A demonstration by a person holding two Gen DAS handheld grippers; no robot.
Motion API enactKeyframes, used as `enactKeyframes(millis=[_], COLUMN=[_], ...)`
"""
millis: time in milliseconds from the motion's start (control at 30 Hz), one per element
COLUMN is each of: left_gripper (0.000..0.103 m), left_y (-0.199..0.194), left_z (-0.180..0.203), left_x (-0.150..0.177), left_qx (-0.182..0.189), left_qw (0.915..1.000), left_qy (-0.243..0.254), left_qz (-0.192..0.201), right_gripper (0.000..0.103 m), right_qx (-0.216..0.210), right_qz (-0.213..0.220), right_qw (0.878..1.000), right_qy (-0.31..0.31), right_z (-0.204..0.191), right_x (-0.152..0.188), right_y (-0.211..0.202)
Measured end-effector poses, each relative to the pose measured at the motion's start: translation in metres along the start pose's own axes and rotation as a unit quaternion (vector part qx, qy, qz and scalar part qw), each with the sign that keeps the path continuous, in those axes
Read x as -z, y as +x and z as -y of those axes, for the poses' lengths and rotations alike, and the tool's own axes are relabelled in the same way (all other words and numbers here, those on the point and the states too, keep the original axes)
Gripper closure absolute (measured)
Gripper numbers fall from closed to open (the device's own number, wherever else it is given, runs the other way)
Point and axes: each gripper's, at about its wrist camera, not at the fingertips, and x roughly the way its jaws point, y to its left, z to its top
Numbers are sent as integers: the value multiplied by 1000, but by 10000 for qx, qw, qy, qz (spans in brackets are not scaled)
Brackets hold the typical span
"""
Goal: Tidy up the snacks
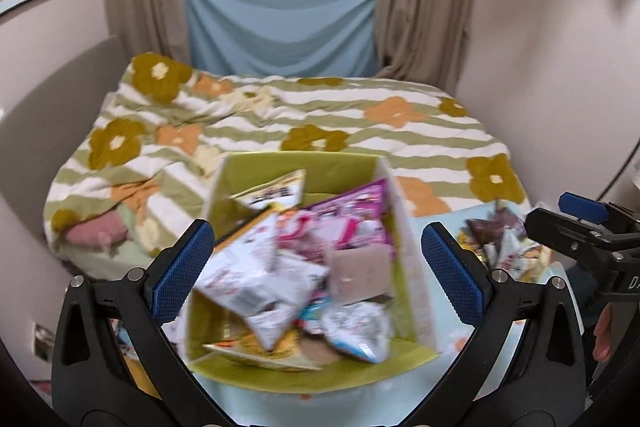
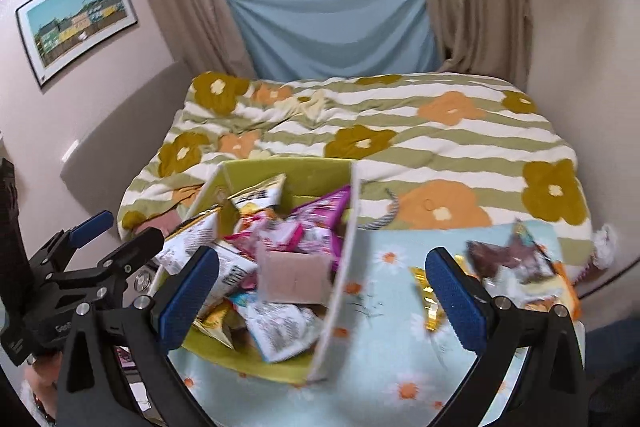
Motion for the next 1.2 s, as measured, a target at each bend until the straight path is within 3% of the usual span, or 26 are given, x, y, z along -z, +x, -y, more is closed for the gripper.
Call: enactKeyframes(millis=[300, 567, 700, 933, 1200], left_gripper=[0, 0, 0, 0, 0], left_y=[11, 65, 98, 147, 178], left_z=[110, 231, 273, 315, 335], left_x=[5, 37, 63, 105, 127], left_qx=[206, 639, 817, 967, 725], left_qw=[9989, 9938, 9896, 9827, 9824], left_qy=[408, 536, 589, 574, 660], left_qz=[-42, -732, -1028, -1475, -1593], right_gripper=[0, 0, 0, 0, 0], right_qx=[497, 566, 496, 300, 51], right_qz=[8, -397, -606, -944, -1079], right_qw=[9988, 9970, 9958, 9890, 9829], right_qy=[-49, -344, -469, -1099, -1493], right_z=[105, 216, 261, 302, 317], right_x=[17, 45, 64, 96, 121], right_y=[-46, -42, -27, 11, 37])
